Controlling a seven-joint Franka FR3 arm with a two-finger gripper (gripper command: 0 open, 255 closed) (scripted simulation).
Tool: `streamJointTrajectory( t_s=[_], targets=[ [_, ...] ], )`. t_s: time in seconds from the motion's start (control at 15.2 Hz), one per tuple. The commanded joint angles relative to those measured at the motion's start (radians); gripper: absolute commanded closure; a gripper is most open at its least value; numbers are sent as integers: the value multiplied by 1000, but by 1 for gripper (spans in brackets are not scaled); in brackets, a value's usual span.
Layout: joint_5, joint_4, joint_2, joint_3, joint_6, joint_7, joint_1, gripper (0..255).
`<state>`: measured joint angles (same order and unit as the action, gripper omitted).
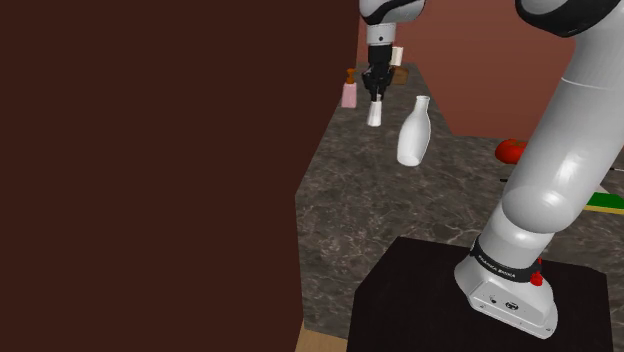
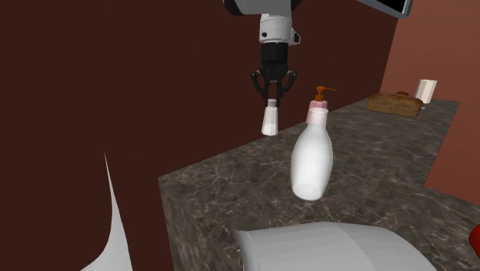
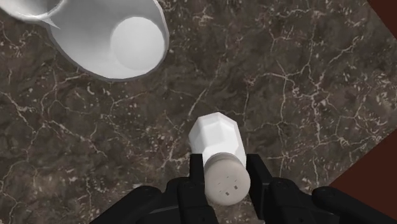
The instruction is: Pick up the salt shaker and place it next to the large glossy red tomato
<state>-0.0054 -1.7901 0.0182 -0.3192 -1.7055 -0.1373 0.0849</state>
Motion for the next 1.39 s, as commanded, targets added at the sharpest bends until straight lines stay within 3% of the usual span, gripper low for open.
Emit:
streamJointTrajectory(
  t_s=[0.0, 0.33, 0.79, 1.32],
  targets=[
    [0, 28, 0, 1, 28, 1, -1, 255],
    [1, 86, 2, 0, 85, 0, 0, 255],
    [-35, 23, -54, -76, 71, -146, 74, 255],
    [-57, 22, -57, -176, 64, -333, 165, 255]
  ],
)
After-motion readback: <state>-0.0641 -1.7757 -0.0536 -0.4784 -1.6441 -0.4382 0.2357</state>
